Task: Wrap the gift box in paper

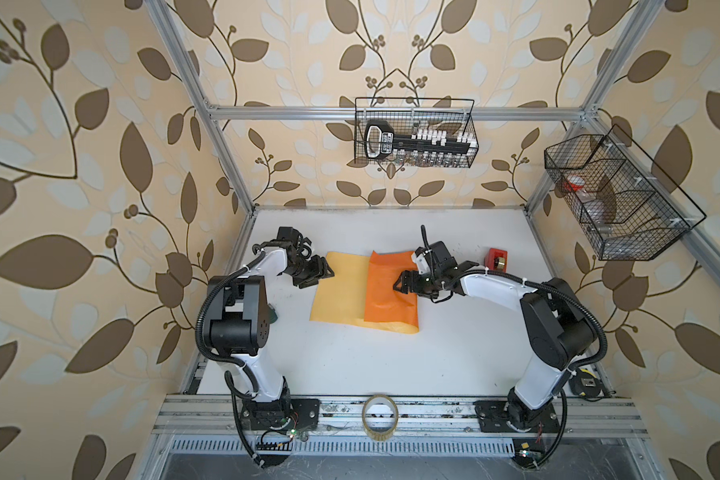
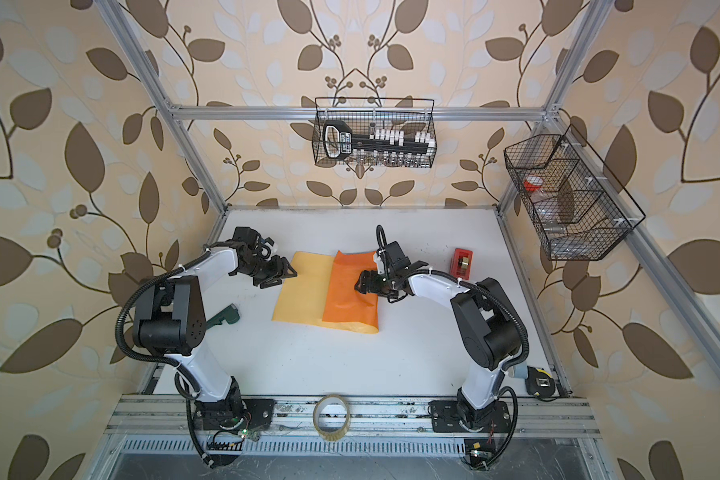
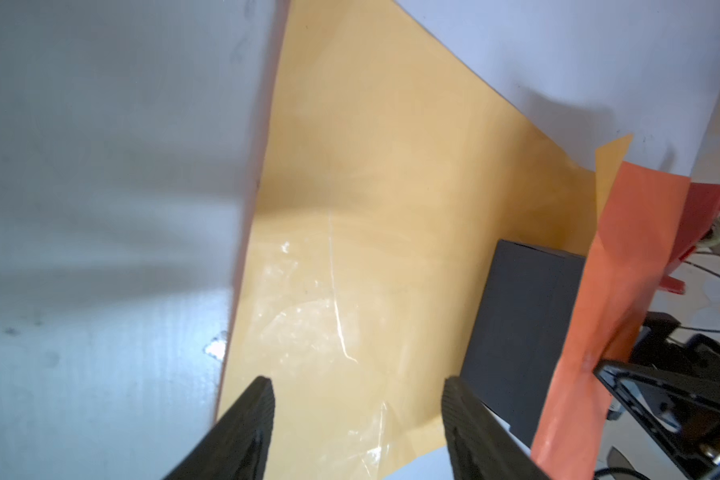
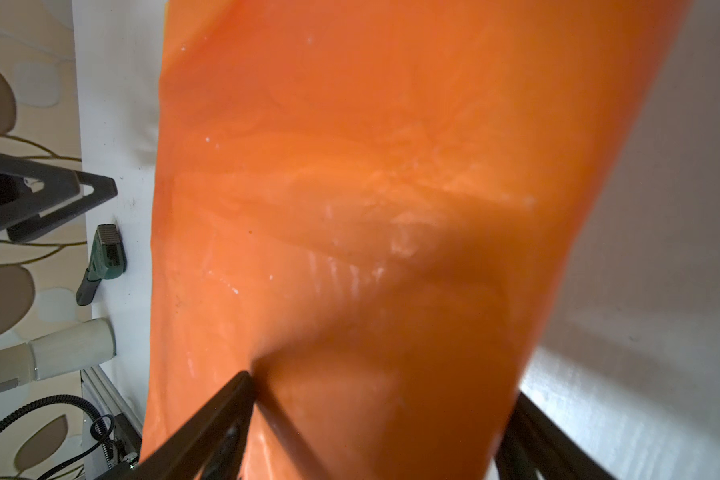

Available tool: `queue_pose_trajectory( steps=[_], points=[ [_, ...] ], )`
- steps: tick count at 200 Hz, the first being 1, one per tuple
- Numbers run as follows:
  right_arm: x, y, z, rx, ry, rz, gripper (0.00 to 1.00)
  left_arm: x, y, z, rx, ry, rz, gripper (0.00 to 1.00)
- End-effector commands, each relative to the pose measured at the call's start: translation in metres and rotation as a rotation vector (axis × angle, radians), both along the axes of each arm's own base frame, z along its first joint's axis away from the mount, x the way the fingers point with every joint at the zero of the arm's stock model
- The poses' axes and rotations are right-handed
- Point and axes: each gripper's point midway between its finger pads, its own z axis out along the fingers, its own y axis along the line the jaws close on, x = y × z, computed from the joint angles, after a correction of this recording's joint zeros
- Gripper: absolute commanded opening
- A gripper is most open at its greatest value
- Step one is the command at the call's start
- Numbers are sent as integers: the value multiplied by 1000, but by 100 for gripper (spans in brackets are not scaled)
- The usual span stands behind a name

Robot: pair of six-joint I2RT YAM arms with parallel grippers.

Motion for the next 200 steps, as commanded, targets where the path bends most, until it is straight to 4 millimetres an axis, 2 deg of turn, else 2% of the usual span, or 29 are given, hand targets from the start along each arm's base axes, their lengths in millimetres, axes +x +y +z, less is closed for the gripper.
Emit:
queue_pose_trajectory(
  steps=[1, 23, 43, 59, 89, 138, 171, 200],
  points=[
    [-24, -23, -40, -138, 103, 3, 85, 35, 17, 11, 114, -187, -54, 66],
    [-27, -26, -42, -137, 111, -2, 85, 58, 13, 2, 104, -279, -82, 67],
    [-30, -27, -43, -136, 108, -6, 85, 71, 12, -16, 97, -199, -82, 67],
    [-31, -29, -44, -141, 114, -7, 85, 75, 18, -31, 125, -134, -62, 66],
    [-31, -29, -43, -140, 107, -9, 85, 76, 15, -36, 126, -117, -77, 67],
    [-29, -26, -42, -134, 107, -8, 85, 45, -7, -59, 0, 52, -71, 66],
    [-29, -26, -41, -136, 105, -7, 85, 33, -21, -47, -100, 34, -67, 65],
    [-28, -28, -40, -134, 105, -13, 85, 17, -24, -38, -107, 13, -86, 65]
  ],
)
